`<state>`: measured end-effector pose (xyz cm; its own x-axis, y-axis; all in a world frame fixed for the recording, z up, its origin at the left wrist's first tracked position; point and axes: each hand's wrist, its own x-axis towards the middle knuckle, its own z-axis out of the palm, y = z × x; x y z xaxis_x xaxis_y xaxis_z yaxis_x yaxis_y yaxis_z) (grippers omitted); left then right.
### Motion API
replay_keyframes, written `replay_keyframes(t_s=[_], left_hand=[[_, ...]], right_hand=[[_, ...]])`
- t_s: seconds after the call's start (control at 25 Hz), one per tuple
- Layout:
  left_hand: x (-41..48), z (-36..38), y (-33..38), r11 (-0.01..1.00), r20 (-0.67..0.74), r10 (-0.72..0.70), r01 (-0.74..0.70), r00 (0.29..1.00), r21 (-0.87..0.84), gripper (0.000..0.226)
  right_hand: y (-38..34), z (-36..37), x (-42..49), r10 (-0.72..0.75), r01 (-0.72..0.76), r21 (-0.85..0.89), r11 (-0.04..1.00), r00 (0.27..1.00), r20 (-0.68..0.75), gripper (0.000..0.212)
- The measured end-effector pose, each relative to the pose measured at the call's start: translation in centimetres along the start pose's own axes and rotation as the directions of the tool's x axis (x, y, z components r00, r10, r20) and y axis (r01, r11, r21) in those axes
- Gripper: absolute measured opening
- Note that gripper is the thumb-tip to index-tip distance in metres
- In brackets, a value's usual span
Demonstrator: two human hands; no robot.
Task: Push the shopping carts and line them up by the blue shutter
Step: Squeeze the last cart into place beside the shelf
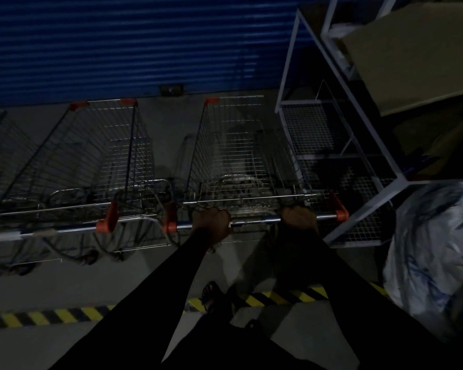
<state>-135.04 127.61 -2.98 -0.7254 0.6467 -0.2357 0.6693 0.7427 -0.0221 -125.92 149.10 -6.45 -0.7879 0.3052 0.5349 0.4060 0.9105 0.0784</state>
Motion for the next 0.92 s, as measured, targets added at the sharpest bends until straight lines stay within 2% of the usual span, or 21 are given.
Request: replay_keyframes(t_s=[0.04, 0.08, 0.12, 0.28, 0.48, 0.56, 0.72, 0.8, 0.92], left_hand=[[-0.2, 0.0, 0.2, 1.0, -0.007, 0.008, -0.008, 1.0, 0.015, 0.035], [-0.4, 0.1, 0.4, 0.999, -0.01, 0.024, -0.024, 1.0, 0.038, 0.034], [-0.7, 0.1, 0.6, 0.997, -0.017, 0.044, -0.043, 0.999, 0.063, 0.034], [-1.2, -0.3, 1.3, 0.993, -0.04, 0.065, -0.061, 0.997, 0.1, 0.034], [-0.3, -0.5, 1.9, 0.998, -0.029, 0.06, -0.06, 0.998, 0.006, 0.035], [0.2, -0.7, 2.5, 0.998, -0.047, 0.058, -0.058, 0.997, -0.007, 0.033], [0.9, -1.2, 3.0, 0.998, -0.044, 0.064, -0.065, 0.997, -0.011, 0.033], [0.9, -1.1, 3.0, 0.996, -0.04, 0.084, -0.084, 0.996, -0.004, 0.033], [0.9, -1.1, 3.2, 0.997, -0.037, 0.082, -0.082, 0.996, 0.001, 0.032]], right_hand=[[0.5, -0.7, -0.7, 0.065, -0.109, 0.191, 0.975, 0.972, 0.224, 0.026], [0.4, -1.3, -1.6, 0.078, -0.148, 0.24, 0.96, 0.957, 0.279, 0.027], [0.5, -1.6, -1.8, 0.082, -0.157, 0.257, 0.954, 0.956, 0.281, 0.026], [0.7, -2.0, -3.3, 0.035, -0.048, 0.057, 0.997, 0.976, 0.216, 0.029], [1.0, -2.1, -2.3, 0.121, -0.138, 0.043, 0.989, 0.952, 0.282, 0.031], [2.4, -1.3, -2.1, 0.059, -0.073, 0.032, 0.997, 0.947, 0.316, 0.027], [4.0, 0.0, -1.7, -0.009, -0.016, 0.093, 0.996, 0.964, 0.267, 0.023], [4.0, 0.0, -1.8, -0.011, -0.005, 0.095, 0.995, 0.986, 0.168, 0.024], [4.2, -0.3, -2.2, -0.096, 0.095, 0.029, 0.995, 0.995, 0.035, 0.025]])
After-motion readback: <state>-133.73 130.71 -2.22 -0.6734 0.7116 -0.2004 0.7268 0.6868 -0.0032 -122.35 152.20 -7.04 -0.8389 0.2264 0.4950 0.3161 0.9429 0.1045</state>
